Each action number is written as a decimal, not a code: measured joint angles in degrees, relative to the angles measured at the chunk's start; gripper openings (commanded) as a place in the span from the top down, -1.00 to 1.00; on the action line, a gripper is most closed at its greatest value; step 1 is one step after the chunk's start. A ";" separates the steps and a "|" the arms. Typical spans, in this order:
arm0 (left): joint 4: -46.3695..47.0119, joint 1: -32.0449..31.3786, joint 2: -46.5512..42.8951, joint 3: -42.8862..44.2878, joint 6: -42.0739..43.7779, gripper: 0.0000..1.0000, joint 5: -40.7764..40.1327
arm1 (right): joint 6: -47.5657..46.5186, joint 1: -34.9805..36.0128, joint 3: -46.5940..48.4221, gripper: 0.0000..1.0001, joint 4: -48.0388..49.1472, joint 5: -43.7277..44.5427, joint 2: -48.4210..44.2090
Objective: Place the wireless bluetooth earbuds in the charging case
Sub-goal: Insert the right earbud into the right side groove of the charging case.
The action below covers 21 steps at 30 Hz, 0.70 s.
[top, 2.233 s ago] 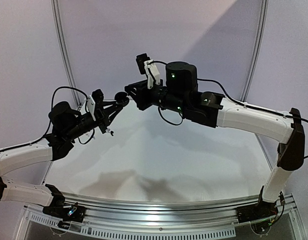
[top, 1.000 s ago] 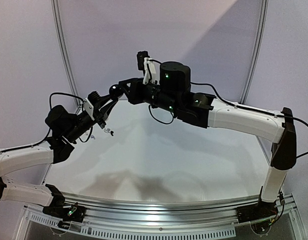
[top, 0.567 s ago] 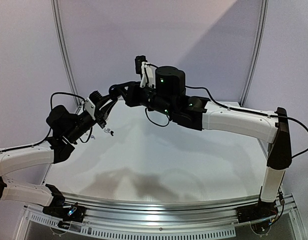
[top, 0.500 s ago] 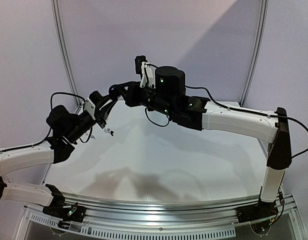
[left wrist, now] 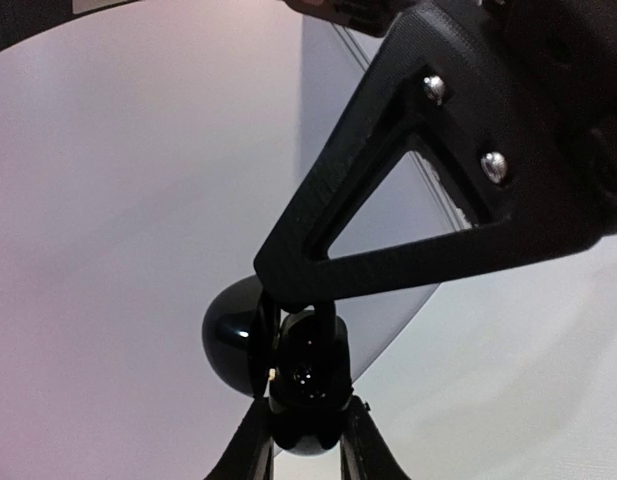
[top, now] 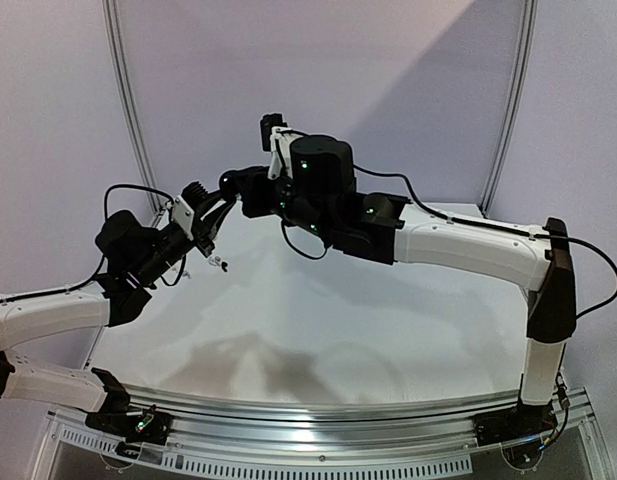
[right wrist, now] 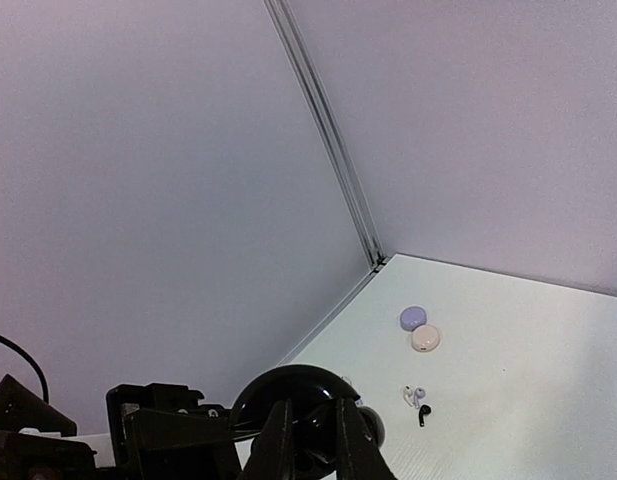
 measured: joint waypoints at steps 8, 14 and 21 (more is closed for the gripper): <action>-0.74 -0.04 0.35 0.00 -0.22 1.00 -0.87 | -0.70 1.03 2.27 1.00 -1.68 4.13 1.97; -0.74 -0.04 0.37 0.00 -0.83 1.00 -1.81 | 0.04 1.66 4.87 1.00 -2.62 6.93 3.74; -1.22 -0.04 0.37 0.00 -1.86 1.00 -2.67 | 1.40 1.68 5.70 0.88 -2.86 7.82 4.68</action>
